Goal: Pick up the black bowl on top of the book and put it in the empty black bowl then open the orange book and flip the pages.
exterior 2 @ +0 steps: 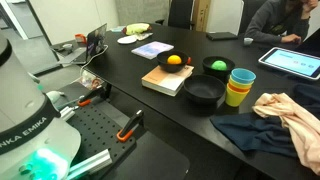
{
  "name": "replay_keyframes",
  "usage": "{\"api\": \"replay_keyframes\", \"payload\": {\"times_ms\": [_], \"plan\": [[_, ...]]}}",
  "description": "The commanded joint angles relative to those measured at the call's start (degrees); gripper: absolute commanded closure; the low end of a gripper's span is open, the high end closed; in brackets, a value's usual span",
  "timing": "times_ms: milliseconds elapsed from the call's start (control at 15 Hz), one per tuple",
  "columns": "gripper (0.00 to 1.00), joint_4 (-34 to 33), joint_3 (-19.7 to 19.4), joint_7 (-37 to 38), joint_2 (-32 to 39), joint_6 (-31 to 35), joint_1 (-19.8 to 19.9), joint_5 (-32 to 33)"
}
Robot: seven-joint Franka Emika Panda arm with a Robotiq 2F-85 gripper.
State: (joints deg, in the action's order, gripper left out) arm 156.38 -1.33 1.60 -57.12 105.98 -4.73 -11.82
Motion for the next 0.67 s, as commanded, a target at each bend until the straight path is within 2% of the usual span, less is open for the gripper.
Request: {"api": "replay_keyframes", "payload": {"times_ms": [0,533,600], "plan": [[0.00,-0.2,0.6,-0.6,0.1,-0.2,0.8,-0.5],[0.00,-0.4,0.6,-0.6,0.0,-0.2,0.8,-0.5],[0.00,0.9,0.4,-1.4,0.6,1.6,0.6,-0.8]]}}
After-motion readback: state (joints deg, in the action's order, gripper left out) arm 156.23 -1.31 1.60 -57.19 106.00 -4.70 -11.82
